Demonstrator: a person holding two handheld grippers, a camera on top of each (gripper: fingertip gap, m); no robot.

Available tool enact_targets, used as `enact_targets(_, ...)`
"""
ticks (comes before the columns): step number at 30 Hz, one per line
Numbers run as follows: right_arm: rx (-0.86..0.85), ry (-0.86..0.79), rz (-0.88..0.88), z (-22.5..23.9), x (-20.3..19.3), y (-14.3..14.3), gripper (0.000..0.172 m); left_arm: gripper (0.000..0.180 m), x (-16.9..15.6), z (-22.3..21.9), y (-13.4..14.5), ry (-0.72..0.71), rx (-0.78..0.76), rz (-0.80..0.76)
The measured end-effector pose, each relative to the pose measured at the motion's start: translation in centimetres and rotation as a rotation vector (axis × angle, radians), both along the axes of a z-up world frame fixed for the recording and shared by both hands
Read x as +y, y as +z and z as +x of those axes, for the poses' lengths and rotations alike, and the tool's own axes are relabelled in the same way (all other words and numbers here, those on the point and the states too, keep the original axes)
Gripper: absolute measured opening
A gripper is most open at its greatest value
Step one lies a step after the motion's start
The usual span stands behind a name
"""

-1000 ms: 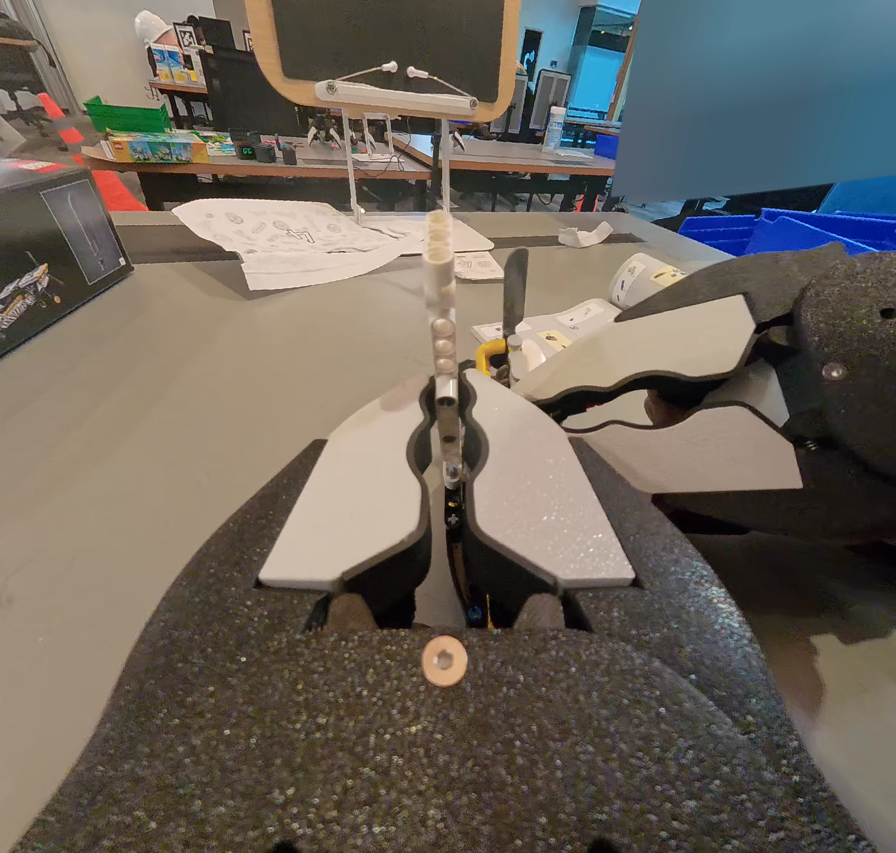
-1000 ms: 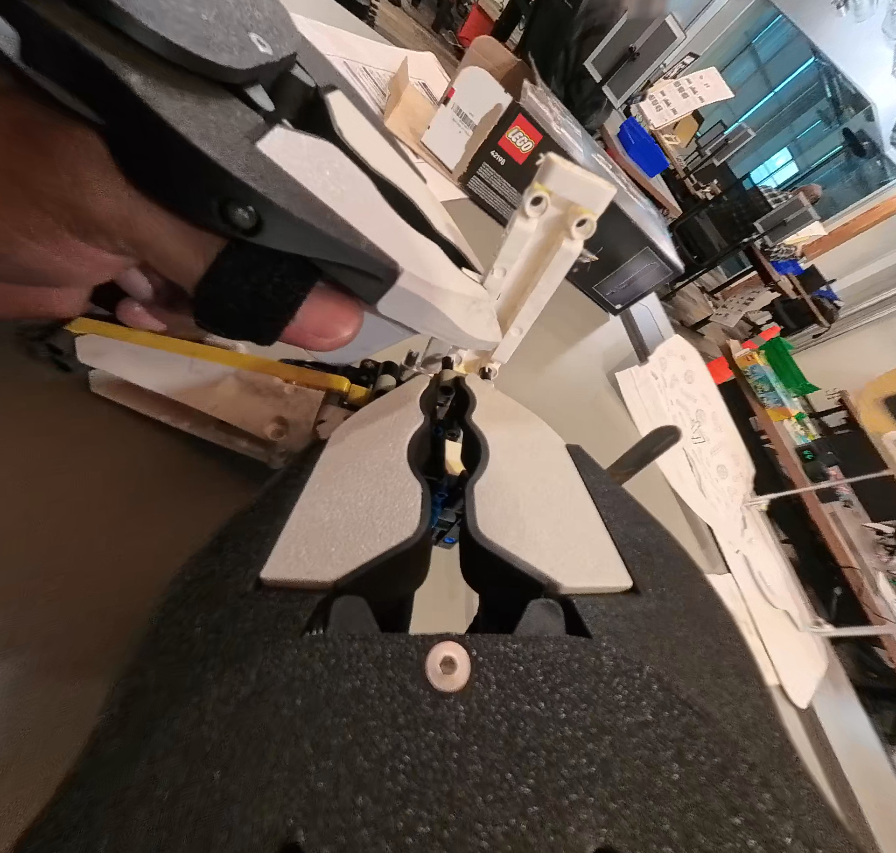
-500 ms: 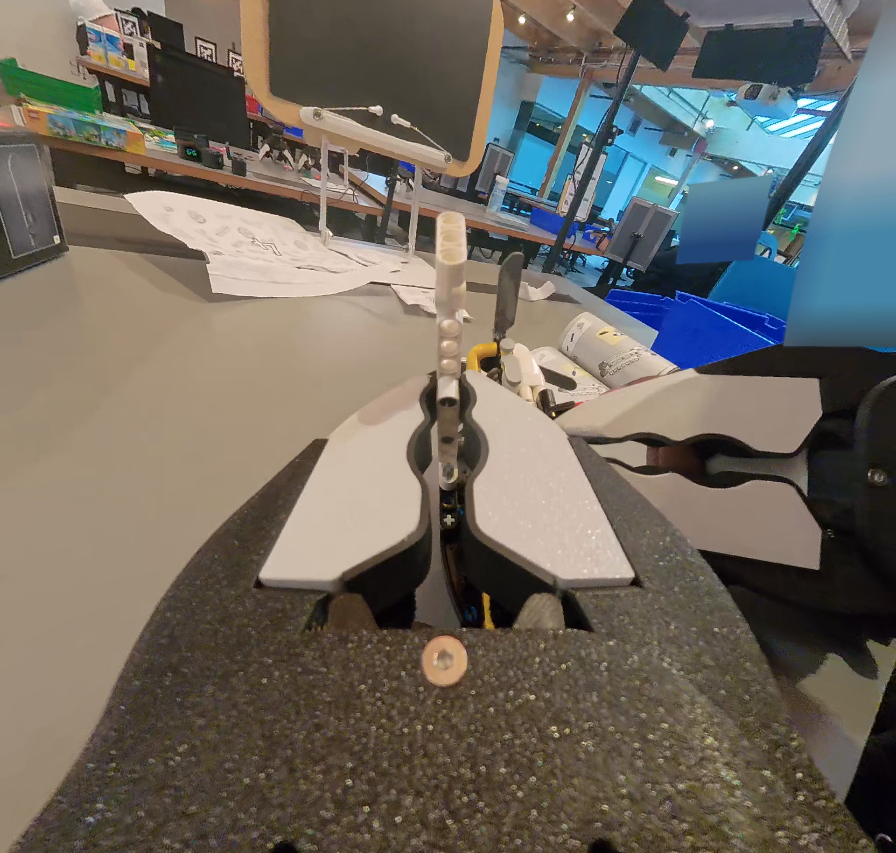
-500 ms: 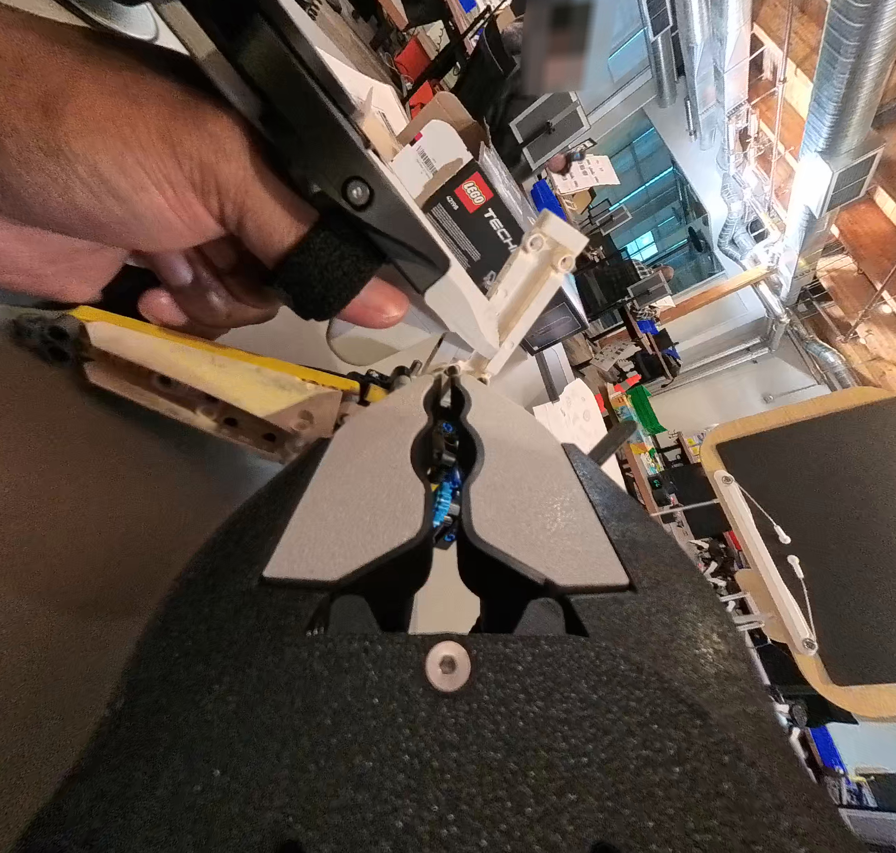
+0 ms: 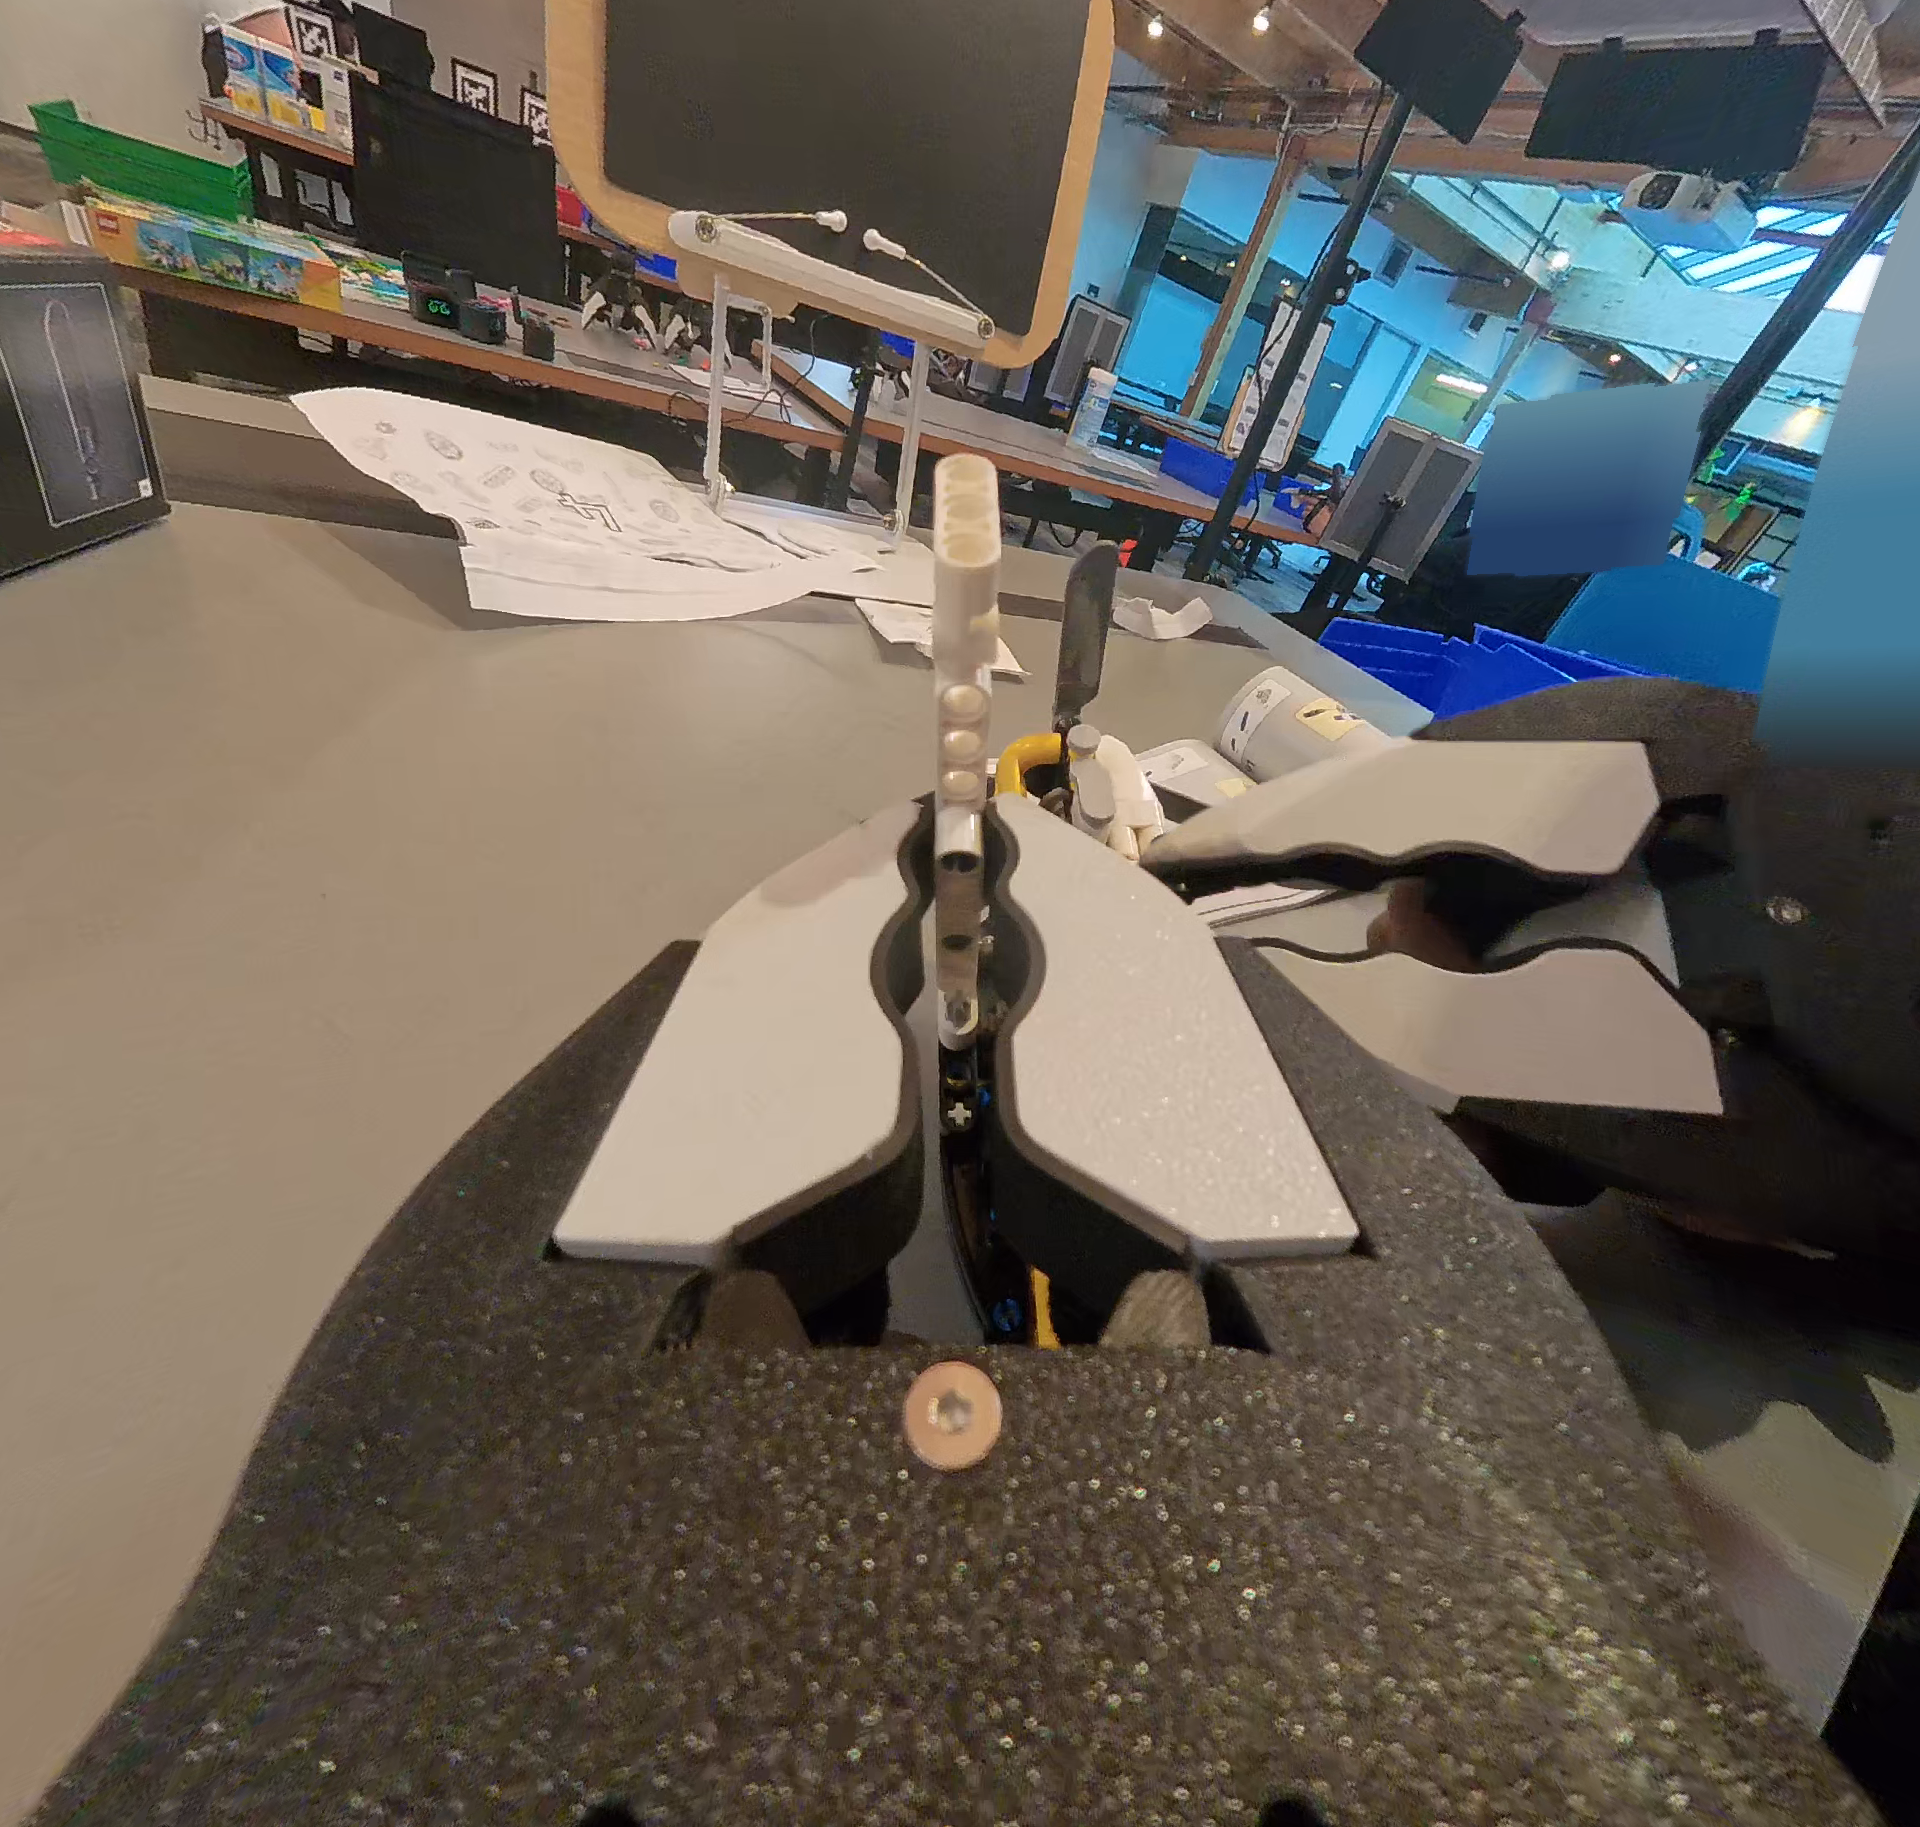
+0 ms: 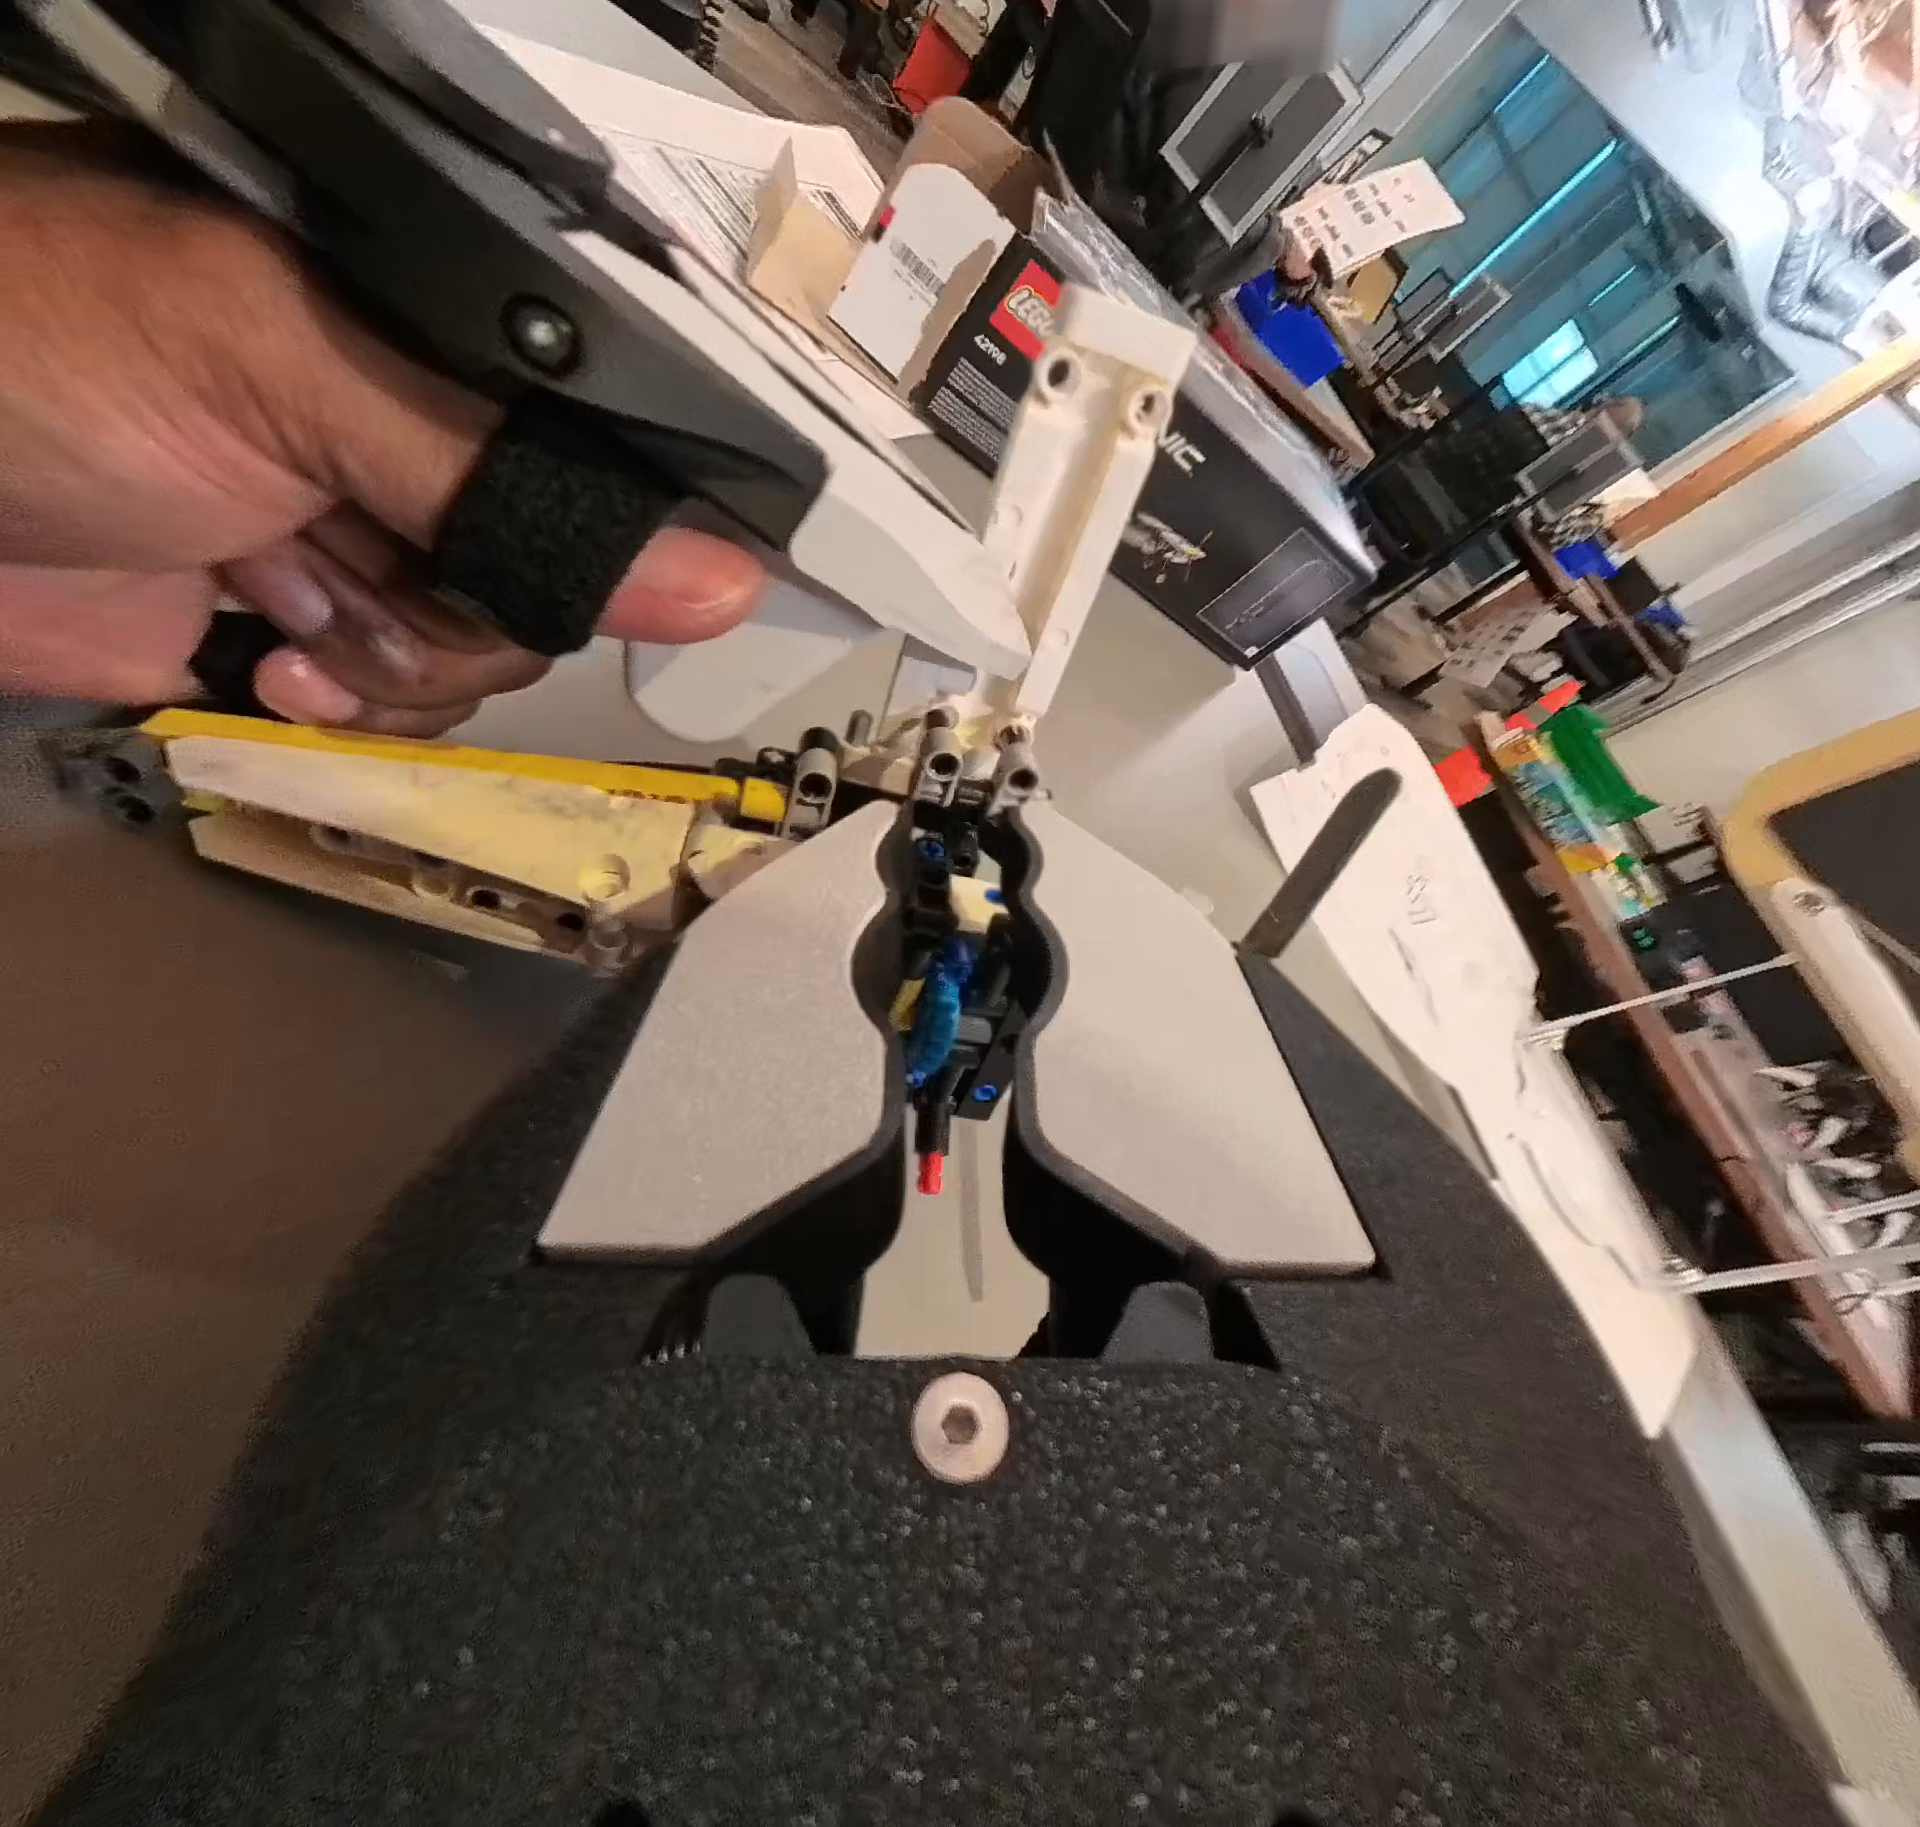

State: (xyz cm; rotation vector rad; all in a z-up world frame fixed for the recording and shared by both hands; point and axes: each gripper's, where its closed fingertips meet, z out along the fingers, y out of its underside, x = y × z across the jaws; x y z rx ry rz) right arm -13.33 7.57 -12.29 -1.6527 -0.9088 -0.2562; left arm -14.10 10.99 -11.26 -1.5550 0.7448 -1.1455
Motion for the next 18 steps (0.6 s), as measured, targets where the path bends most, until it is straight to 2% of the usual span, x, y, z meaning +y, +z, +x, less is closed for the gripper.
enact_targets(7, 0.166, -0.001, -0.082, 0.5, 0.8, 0.5, 0.045, 0.010, -0.3, 0.1, 0.0, 0.022, 0.021, 0.034)
enact_targets(14, 0.152, 0.005, -0.155, 0.1, 1.3, -0.2, 0.046, 0.010, -1.4, 0.7, 0.2, -0.012, 0.030, 0.067)
enact_targets(18, 0.110, 0.025, -0.168, -0.2, 0.9, -0.3, 0.034, 0.010, -1.6, 0.8, 0.2, -0.022, 0.035, 0.082)
